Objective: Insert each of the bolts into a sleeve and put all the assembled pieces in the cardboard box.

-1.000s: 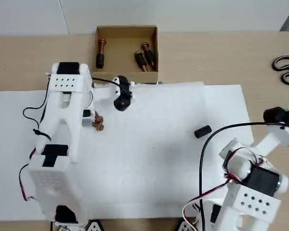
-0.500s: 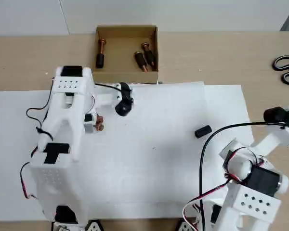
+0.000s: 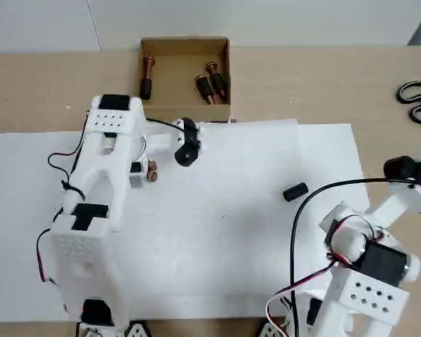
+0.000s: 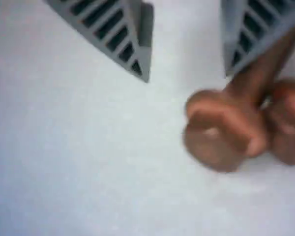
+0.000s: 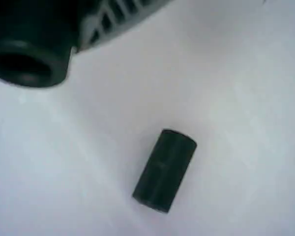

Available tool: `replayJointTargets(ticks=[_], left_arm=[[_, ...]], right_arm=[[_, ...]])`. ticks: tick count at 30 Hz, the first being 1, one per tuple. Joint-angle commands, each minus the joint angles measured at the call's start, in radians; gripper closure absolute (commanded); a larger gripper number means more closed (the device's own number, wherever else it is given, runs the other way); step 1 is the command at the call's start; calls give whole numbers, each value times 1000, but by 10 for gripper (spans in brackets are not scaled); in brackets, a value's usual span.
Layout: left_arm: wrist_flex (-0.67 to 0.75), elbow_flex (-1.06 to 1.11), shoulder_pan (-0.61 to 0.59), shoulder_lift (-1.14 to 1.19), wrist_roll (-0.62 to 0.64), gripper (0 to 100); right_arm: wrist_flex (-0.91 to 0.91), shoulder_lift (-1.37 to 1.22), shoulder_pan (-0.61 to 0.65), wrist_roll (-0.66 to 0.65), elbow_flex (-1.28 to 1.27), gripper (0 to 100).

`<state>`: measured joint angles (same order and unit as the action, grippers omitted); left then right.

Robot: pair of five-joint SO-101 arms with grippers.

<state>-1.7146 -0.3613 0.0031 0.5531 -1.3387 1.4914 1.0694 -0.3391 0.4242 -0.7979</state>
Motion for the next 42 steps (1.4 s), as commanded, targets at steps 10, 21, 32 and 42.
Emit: replayJointTargets(ticks=[10,21,32,42], left_arm=[[-26,-120,8,9,-242,902],[-9,-147,20,173,-235,902],[-35,-163,28,207,-187,994],[-37,-157,29,57,-23,995]], right_arm=[[-16,18,-8,-6,11,996],[-16,18,-8,-8,11,996],[-18,18,-8,-9,11,996],[-18,19,-7,-8,31,996]])
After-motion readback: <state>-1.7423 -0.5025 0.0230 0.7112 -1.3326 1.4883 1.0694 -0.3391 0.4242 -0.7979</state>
